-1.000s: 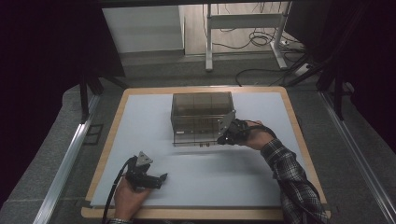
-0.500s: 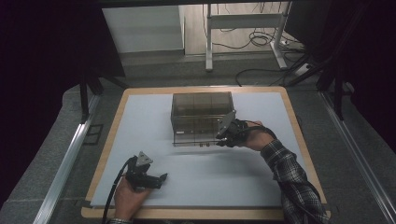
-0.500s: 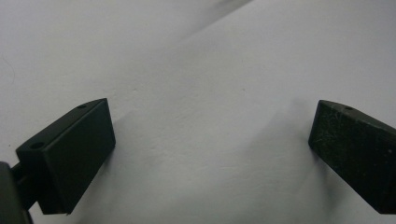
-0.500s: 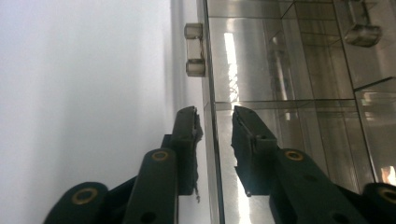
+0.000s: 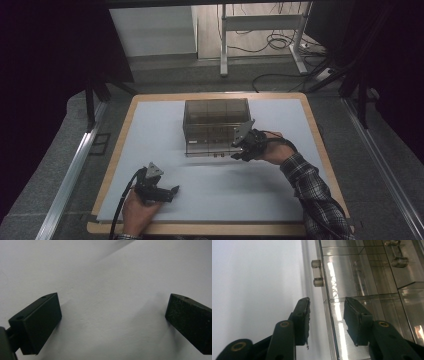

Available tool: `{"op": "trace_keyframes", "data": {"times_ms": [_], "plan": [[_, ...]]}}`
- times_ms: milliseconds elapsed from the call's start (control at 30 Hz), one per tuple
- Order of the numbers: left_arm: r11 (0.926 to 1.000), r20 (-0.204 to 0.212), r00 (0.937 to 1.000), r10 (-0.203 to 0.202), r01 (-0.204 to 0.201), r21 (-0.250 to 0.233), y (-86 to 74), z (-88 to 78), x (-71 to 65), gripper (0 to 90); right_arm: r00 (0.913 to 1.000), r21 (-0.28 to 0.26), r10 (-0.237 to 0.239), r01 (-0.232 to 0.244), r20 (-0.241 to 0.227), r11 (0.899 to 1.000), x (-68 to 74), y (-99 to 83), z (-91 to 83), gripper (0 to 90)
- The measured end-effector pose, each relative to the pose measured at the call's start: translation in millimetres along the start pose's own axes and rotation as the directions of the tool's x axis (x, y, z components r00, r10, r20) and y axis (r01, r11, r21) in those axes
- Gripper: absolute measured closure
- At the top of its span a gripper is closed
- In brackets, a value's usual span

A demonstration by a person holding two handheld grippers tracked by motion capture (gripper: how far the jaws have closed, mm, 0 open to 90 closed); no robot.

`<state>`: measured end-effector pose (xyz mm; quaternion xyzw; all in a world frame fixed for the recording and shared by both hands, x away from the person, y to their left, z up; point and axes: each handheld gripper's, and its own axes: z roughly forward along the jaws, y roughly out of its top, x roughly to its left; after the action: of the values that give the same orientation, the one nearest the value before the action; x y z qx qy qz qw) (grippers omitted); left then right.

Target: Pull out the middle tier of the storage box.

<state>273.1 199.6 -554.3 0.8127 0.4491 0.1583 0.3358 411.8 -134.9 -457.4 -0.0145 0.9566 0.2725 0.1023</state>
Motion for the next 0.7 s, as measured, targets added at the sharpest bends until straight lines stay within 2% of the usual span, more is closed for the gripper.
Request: {"op": "trace_keyframes", "data": {"times_ms": [300,533,700], "plan": [[1.0,0.0,1.0,0.0,0.0,0.0,0.0,0.0,0.0,0.1,0.9979,-0.025,0.06,-0.06,0.026,0.998,4.1,-3.3,-6.7,44.5],[1.0,0.0,1.0,0.0,0.0,0.0,0.0,0.0,0.0,0.1,0.9929,-0.043,0.109,-0.107,0.046,0.993,8.6,-7.6,-10.2,38.9],[1.0,0.0,1.0,0.0,0.0,0.0,0.0,0.0,0.0,0.1,0.9865,-0.06,0.152,-0.148,0.06,0.987,12.0,-12.8,-15.7,31.6]]}}
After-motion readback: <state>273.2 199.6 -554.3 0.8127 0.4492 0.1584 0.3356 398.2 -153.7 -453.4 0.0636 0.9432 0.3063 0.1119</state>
